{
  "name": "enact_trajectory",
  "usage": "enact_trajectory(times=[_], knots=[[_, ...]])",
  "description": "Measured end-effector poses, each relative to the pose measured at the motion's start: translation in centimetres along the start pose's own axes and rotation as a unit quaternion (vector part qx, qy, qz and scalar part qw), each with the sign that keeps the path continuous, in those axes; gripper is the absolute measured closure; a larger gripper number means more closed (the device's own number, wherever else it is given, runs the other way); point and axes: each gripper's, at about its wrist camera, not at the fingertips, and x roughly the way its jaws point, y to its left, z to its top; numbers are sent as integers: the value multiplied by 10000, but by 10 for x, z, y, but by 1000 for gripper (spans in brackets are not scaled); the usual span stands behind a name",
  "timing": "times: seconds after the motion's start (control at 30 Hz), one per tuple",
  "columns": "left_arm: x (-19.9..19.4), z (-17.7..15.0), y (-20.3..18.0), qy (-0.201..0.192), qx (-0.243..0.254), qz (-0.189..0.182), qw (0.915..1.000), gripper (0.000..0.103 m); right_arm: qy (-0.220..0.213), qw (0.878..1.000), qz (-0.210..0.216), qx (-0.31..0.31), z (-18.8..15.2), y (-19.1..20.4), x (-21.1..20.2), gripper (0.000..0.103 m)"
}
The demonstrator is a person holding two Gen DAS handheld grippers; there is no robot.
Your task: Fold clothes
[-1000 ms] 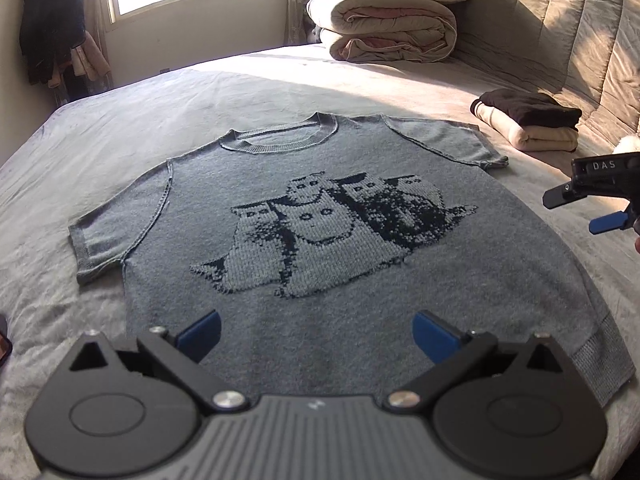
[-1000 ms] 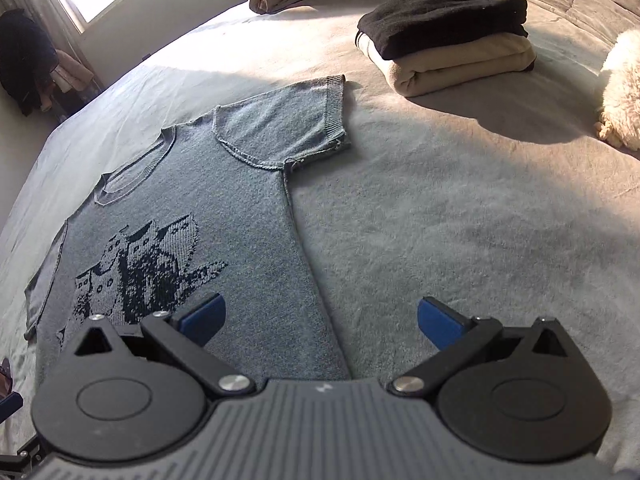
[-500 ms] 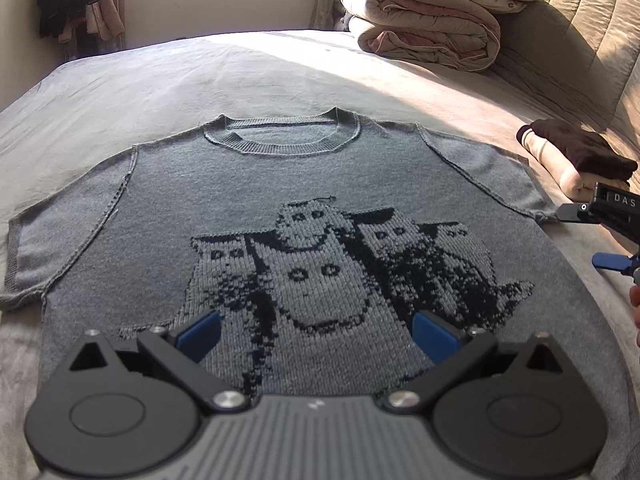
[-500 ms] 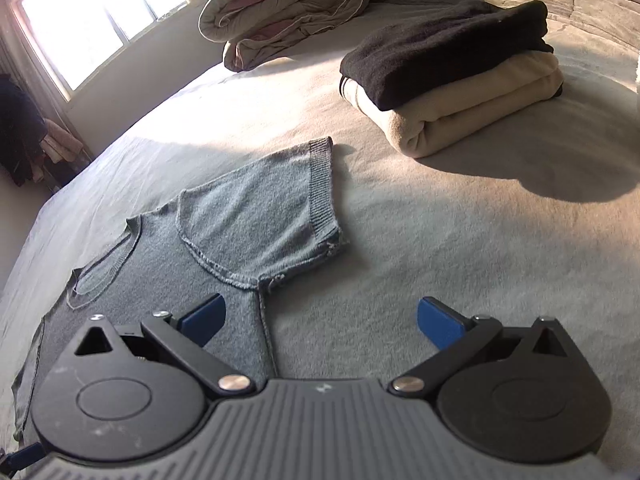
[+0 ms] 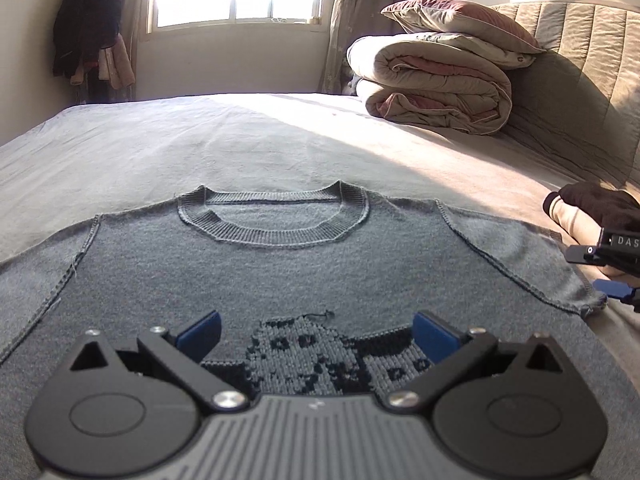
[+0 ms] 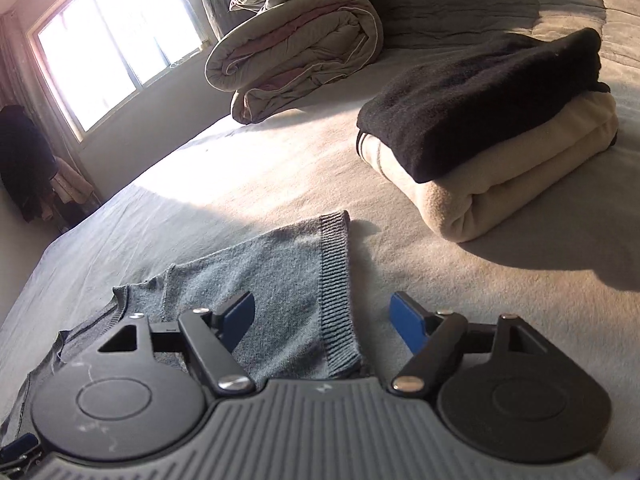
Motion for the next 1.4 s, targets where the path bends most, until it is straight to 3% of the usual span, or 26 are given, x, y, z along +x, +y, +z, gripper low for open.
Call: enact_trajectory(times=[0.1, 0.17, 0.23, 0.5, 0.77, 0.83, 0.9, 1.13, 1.4], knots=[[15, 6, 6, 204, -460, -232, 9985, 1, 13, 10000, -17, -33, 2, 3, 9, 43], [22, 1, 10, 159, -593, -281, 9977, 1, 63, 10000, -31, 22, 4, 2, 12, 61], [22, -5, 12, 7, -596, -357, 9976, 1, 181, 9998, -23, 105, 7, 1, 14, 92], [21, -3, 30, -42, -852, -884, 9924, 4, 187, 9994, 263, -103, 21, 30, -3, 94], [20, 0, 53, 15, -1216, -1170, 9857, 24, 307, 9947, 496, -842, 24, 104, -9, 94], [21, 1, 61, 69, -1401, -1291, 9817, 35, 383, 9929, 521, -994, 21, 121, -5, 94], [21, 2, 69, 120, -1559, -1426, 9773, 39, 470, 9906, 491, -1184, 17, 140, 3, 94], [22, 3, 91, 71, -1907, -1502, 9701, 39, 1104, 9800, 440, -1597, -2, 191, 33, 94], [26, 3, 100, 95, -2022, -1579, 9665, 39, 1441, 9629, 851, -2119, -15, 227, 46, 92]])
